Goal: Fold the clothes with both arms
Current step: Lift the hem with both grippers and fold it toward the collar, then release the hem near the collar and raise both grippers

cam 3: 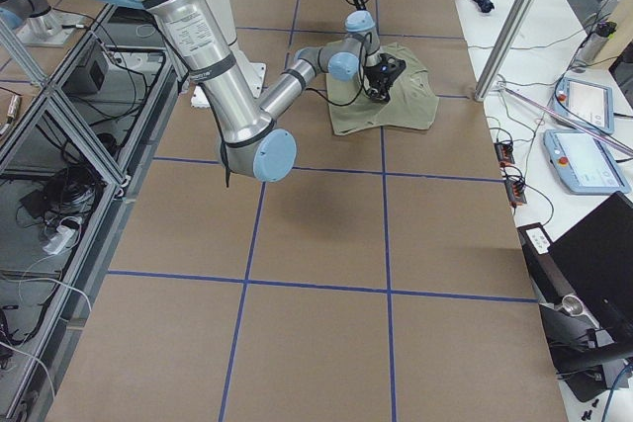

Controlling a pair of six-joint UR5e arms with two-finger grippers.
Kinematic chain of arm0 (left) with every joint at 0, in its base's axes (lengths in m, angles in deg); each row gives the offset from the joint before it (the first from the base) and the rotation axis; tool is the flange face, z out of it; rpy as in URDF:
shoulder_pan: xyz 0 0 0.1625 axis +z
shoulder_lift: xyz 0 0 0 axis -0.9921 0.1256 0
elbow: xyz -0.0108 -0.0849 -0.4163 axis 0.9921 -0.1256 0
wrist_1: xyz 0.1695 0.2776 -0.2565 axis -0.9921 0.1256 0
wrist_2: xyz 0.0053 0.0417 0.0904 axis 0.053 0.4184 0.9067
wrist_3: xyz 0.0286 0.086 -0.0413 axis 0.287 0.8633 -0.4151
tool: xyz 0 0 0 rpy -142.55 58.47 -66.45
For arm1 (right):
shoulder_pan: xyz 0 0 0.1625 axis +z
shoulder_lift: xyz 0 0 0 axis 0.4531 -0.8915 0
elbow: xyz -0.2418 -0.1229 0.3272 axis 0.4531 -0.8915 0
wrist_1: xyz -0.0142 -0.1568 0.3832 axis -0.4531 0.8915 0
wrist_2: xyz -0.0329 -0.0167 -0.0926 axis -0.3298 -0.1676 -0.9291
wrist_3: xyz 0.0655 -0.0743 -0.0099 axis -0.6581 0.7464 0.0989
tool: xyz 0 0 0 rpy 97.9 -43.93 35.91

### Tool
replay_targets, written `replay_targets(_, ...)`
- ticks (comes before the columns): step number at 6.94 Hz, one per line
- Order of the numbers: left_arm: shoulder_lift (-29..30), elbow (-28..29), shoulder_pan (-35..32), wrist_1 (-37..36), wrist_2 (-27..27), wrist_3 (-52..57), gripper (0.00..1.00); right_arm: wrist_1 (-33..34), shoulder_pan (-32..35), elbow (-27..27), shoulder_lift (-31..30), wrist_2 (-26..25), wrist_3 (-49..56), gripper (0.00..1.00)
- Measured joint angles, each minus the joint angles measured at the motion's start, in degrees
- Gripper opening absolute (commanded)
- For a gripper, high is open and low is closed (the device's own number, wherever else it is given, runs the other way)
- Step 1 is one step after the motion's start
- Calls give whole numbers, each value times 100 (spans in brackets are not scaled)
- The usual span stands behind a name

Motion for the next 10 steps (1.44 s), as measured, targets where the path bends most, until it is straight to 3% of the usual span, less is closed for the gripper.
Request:
replay_targets(2,206,970,-249,784,17,76,0,-759,284,-1242,477,263,22,0)
replay_targets(4,337,1728,-429,1445,31,88,0,-993,340,-2101,959,309,37,0)
replay_targets(8,516,2202,-470,1728,35,79,0,-1406,418,-2888,1268,310,46,0)
replay_targets(9,540,2265,-473,1784,35,77,17,-1462,418,-2958,1271,309,49,48)
replay_targets(10,548,2314,-476,1850,35,76,29,-1483,414,-2994,1273,303,59,73)
